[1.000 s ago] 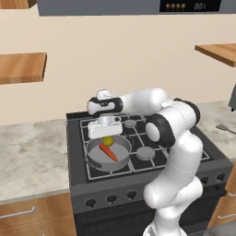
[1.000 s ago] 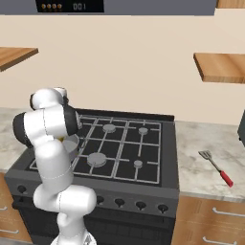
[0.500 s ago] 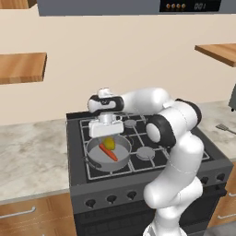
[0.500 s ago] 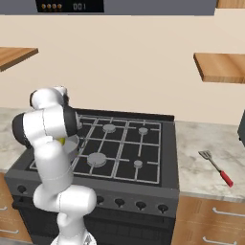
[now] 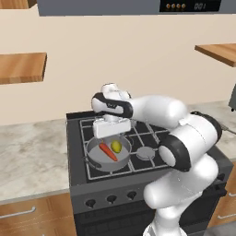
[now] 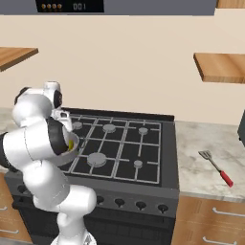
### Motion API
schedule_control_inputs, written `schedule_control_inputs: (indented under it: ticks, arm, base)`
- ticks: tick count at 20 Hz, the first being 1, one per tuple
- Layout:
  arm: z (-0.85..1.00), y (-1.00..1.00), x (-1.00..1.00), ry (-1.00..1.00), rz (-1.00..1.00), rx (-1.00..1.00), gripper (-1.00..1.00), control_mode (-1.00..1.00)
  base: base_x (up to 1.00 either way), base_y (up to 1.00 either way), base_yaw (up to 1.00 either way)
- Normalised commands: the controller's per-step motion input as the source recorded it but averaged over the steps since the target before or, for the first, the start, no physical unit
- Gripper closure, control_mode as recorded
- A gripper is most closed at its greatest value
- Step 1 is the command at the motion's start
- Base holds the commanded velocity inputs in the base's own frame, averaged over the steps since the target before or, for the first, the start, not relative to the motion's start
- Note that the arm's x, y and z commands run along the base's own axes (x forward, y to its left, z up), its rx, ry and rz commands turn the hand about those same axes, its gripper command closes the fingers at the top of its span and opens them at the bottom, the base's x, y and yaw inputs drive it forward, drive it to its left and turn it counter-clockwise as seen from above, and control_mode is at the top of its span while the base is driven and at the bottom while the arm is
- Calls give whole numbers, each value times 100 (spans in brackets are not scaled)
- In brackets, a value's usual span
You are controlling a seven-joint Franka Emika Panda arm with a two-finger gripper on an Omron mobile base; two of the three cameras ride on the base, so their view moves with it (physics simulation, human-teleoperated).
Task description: Put the carrot and lemon in the pot. Retrieve the spatula and lightly stir the vegetables in the pot.
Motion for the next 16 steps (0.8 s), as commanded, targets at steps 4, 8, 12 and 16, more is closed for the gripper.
schedule_control_inputs:
  ticks: [4, 8, 12, 16]
  arm:
    - [4, -21, -100, -6, 0, 0, -100, -100]
    - [0, -40, -98, -8, 0, 0, -100, -100]
    - [4, -54, -76, -17, 0, 0, -100, -100]
    - [39, -54, -53, -20, -4, 0, -100, -100]
  base:
    - [0, 0, 0]
    - [0, 0, 0]
    - [0, 0, 0]
    - [0, 0, 0]
